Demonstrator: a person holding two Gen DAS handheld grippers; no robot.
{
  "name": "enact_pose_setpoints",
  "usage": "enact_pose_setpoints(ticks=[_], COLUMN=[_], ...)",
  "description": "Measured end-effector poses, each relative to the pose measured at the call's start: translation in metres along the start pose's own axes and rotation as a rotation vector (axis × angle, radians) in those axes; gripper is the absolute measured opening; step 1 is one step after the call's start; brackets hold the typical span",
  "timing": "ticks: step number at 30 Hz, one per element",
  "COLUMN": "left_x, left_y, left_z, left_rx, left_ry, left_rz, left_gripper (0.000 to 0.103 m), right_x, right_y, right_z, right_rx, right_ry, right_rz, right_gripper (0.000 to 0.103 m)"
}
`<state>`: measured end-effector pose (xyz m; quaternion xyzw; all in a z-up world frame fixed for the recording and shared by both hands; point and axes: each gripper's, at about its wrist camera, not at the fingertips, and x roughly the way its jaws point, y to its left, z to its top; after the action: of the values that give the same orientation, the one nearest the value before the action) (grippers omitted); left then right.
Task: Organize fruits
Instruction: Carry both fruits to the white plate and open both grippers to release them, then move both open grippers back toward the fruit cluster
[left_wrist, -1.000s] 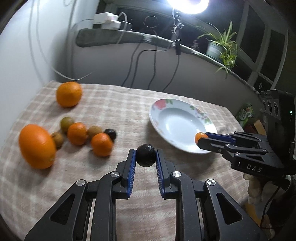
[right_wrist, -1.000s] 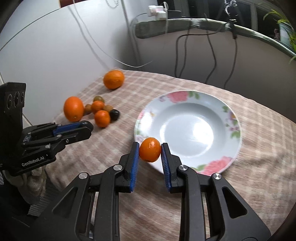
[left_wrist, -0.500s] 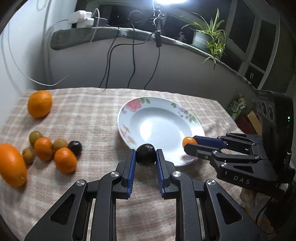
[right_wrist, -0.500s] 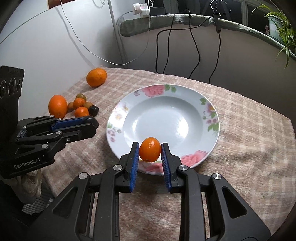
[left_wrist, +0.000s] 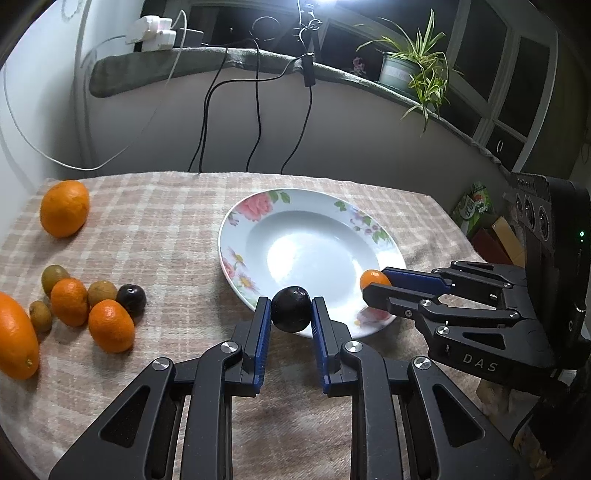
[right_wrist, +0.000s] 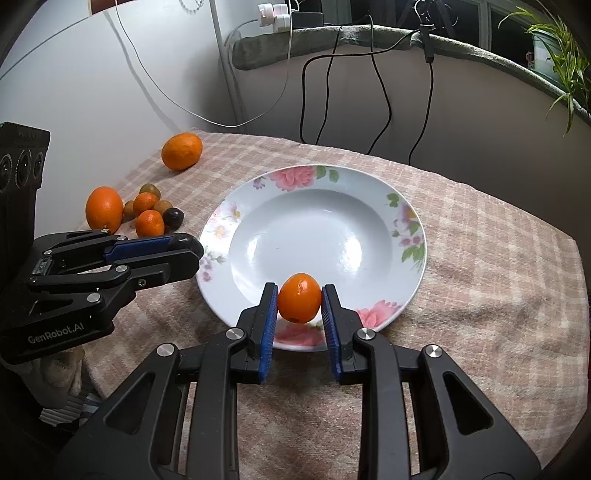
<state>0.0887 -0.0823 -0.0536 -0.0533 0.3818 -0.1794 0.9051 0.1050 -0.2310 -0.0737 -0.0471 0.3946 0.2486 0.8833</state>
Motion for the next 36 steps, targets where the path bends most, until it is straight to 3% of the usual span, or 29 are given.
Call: enact_pose_setpoints(ticks=[5, 8, 10, 11, 14, 17, 21, 29, 36], left_x=[0.001, 0.001, 0.000, 0.000, -0.001, -0.002, -0.004, -0.015, -0.024], left_y=[-0.002, -0.002, -0.002, -0.002, -0.001, 0.001, 0.003, 0.007, 0.013], left_z=[0.000, 0.001, 0.001, 0.001, 0.001, 0.001, 0.000, 0.001, -0.001], left_rx=[0.006, 0.003, 0.002, 0.003, 0.002, -0.001, -0.007, -0.008, -0.007], left_ry=[-0.001, -0.004, -0.007, -0.008, -0.010, -0.011, -0.016, -0.050, -0.068], left_rz=[0.002, 0.005, 0.009, 0.011, 0.015, 0.020, 0.026, 0.064, 0.116], left_gripper=[0.021, 0.032, 0.033, 0.033, 0.035, 0.037, 0.047, 0.073, 0.081], right_x=[-0.001, -0.001, 0.000, 0.000, -0.001, -0.005, -0.007, -0.013, -0.010], right_y=[-0.001, -0.001, -0.002, -0.003, -0.003, -0.004, -0.003, 0.005, 0.008], right_z=[0.001, 0.000, 0.000, 0.000, 0.000, 0.001, 0.002, 0.005, 0.010], right_rx=[0.004, 0.005, 0.008, 0.009, 0.015, 0.014, 0.007, -0.020, -0.011], right_ry=[-0.006, -0.004, 0.000, 0.002, -0.007, -0.021, -0.026, -0.050, -0.043], right_rz=[-0.007, -0.011, -0.013, -0.014, -0.021, -0.030, -0.050, -0.097, -0.087], right_gripper=[0.025, 0.025, 0.025, 0.028, 0.050, 0.054, 0.073, 0.086, 0.087])
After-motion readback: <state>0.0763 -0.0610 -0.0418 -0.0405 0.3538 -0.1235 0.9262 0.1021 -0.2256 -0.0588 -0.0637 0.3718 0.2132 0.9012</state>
